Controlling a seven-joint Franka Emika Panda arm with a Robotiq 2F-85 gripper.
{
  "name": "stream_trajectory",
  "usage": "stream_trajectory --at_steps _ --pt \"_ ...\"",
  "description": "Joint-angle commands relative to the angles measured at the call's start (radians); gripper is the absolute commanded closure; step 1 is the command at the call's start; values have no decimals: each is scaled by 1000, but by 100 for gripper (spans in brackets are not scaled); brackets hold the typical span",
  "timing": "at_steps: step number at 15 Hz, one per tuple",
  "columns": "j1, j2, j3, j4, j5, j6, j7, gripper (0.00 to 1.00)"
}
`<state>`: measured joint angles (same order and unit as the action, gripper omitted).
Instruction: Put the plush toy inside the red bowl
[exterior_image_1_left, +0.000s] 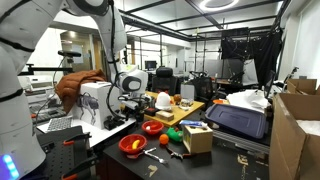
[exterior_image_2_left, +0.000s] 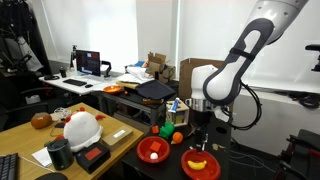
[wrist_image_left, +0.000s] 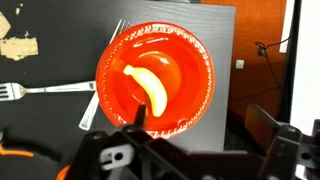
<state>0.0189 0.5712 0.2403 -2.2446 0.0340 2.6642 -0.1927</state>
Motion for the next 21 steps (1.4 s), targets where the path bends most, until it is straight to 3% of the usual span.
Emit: stream_trajectory --at_steps 1,6,13,21 --pt "14 -136 7 -42 21 -31 13 0" --pt "44 -268 -7 -52 15 -82 39 0" --pt "67 -435 -20 -64 47 -246 78 0" --pt "151 -767 -9 -226 84 -427 277 0"
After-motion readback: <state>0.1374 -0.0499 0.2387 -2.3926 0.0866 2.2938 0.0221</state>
